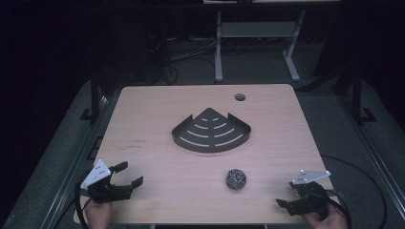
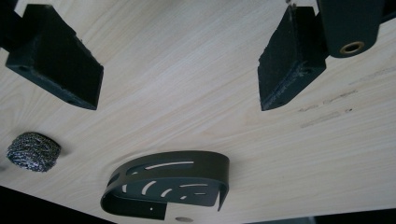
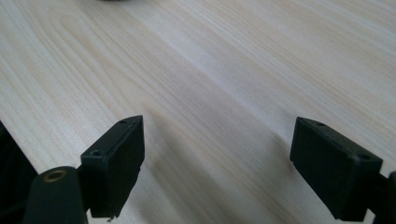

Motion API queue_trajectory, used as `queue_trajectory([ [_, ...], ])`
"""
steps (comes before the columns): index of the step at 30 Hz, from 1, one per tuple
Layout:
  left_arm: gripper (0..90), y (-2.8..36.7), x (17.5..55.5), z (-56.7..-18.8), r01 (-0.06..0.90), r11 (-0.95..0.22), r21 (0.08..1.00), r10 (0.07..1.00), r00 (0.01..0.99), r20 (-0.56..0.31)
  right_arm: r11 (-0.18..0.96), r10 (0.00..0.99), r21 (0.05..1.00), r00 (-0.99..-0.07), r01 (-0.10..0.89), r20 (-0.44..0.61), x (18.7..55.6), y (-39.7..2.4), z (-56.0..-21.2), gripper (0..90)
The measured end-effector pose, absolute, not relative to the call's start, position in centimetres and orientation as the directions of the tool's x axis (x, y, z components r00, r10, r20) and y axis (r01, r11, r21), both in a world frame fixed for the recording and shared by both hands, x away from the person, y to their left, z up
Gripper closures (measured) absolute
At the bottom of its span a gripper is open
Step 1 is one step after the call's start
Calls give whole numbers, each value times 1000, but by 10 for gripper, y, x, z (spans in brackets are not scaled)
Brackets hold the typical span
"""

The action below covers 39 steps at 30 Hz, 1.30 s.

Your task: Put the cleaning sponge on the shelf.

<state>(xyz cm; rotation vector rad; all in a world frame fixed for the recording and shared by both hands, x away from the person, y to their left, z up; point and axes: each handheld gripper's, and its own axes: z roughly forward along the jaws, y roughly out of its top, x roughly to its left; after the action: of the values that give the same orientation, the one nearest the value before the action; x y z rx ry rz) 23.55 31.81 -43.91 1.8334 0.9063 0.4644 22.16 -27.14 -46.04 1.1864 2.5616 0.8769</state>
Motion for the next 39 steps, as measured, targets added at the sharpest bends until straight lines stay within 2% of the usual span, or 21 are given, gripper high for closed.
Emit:
queue_trajectory([
  [15, 137, 315, 237, -439, 372, -231, 899, 750, 657, -79, 520, 729, 574, -678, 633, 87, 219, -260, -454, 156],
  [39, 137, 316, 235, -438, 370, -230, 900, 755, 651, -74, 604, 666, 544, -744, 583, 58, 226, -231, -441, 156],
])
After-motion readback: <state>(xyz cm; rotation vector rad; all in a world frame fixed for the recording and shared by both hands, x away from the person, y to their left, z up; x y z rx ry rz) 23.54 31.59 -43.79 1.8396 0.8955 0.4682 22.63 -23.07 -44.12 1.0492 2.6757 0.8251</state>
